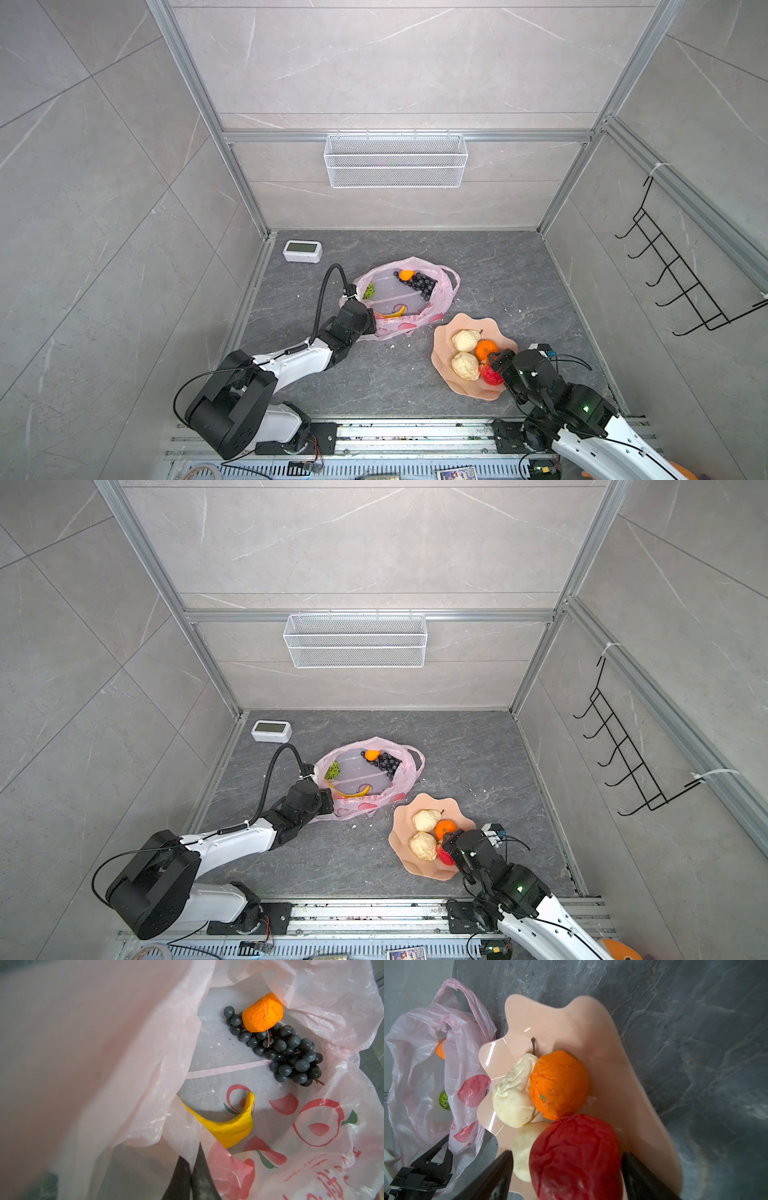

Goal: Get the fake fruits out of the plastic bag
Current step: 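Lower the apple into the peach bowl and open the right gripper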

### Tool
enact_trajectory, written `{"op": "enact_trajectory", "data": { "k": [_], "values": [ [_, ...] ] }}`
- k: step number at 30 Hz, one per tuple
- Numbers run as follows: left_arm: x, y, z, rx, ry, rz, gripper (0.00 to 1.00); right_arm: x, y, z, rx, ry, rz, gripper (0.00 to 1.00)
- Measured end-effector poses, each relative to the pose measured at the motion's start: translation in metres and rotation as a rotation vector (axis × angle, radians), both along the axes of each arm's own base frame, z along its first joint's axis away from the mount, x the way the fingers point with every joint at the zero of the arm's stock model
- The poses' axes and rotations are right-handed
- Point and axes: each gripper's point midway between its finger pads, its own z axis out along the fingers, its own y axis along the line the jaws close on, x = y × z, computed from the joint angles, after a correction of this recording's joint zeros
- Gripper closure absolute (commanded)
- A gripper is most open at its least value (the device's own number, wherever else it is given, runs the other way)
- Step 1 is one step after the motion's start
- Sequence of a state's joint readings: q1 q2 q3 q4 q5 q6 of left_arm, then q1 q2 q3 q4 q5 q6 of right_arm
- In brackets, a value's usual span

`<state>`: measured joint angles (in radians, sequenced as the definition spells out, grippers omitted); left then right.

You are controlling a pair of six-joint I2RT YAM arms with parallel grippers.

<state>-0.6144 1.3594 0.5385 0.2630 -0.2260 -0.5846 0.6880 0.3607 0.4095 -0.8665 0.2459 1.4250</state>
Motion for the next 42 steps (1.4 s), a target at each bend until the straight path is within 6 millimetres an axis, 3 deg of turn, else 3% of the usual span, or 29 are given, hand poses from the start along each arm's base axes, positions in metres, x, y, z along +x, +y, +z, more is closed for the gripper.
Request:
{"op": "enact_trajectory", "data": {
  "k": [9, 15, 21, 26, 36, 42],
  "values": [
    [0.0, 0.0, 0.0, 0.0, 0.0, 0.0, 0.94, -0.001, -0.01, 0.02, -0.064, 0.012, -0.016, 0.19],
    [0.0, 0.0, -0.001, 0.001, 0.002, -0.001, 0.94, 0.002, -0.004, 0.039, -0.054, -0.013, 0.019, 0.24],
    [0.001, -0.001, -0.002, 0.002, 0.004, -0.001, 0.94, 0.002, 0.004, 0.041, -0.034, -0.007, 0.055, 0.24],
    [0.001, -0.001, -0.004, 0.007, 0.011, -0.001, 0.94, 0.004, 0.012, 0.03, -0.028, 0.02, 0.077, 0.25],
    [0.001, -0.001, -0.004, 0.007, 0.01, -0.001, 0.93, 0.0, 0.01, 0.002, -0.082, 0.096, 0.079, 0.24],
    [0.001, -0.001, -0.004, 0.007, 0.011, -0.001, 0.93, 0.006, 0.015, -0.004, -0.091, 0.108, 0.08, 0.23]
  ]
}}
